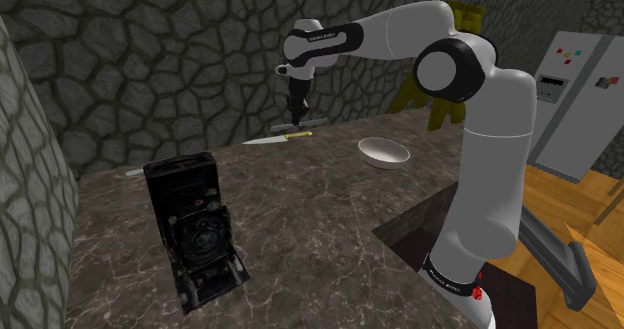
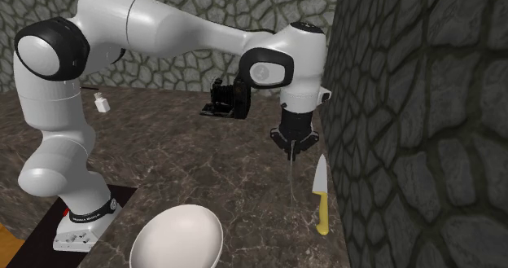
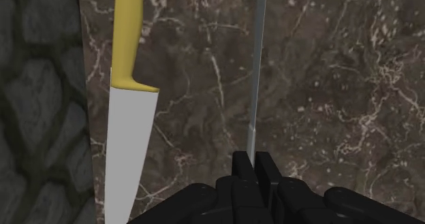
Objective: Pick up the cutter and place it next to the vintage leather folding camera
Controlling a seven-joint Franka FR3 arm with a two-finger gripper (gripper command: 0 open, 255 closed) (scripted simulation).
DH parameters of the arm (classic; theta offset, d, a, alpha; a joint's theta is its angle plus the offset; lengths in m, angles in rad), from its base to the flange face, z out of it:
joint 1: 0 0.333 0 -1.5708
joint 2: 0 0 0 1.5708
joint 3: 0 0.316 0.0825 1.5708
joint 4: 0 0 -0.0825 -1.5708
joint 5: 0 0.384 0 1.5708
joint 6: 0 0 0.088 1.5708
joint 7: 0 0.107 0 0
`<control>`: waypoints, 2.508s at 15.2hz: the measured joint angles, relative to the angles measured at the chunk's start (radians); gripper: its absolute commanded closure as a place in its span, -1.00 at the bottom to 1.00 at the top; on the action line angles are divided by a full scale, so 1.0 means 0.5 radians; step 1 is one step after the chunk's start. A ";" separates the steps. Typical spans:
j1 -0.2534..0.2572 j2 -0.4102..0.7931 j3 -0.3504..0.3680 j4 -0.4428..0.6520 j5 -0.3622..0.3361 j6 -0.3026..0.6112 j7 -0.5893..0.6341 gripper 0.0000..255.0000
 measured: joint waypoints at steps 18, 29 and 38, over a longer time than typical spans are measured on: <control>-0.030 0.022 -0.012 0.515 -0.002 -0.493 0.026 1.00; -0.088 0.163 -0.016 1.026 0.044 -0.867 0.034 1.00; 0.010 -0.033 -0.003 0.912 -0.017 -0.937 0.129 1.00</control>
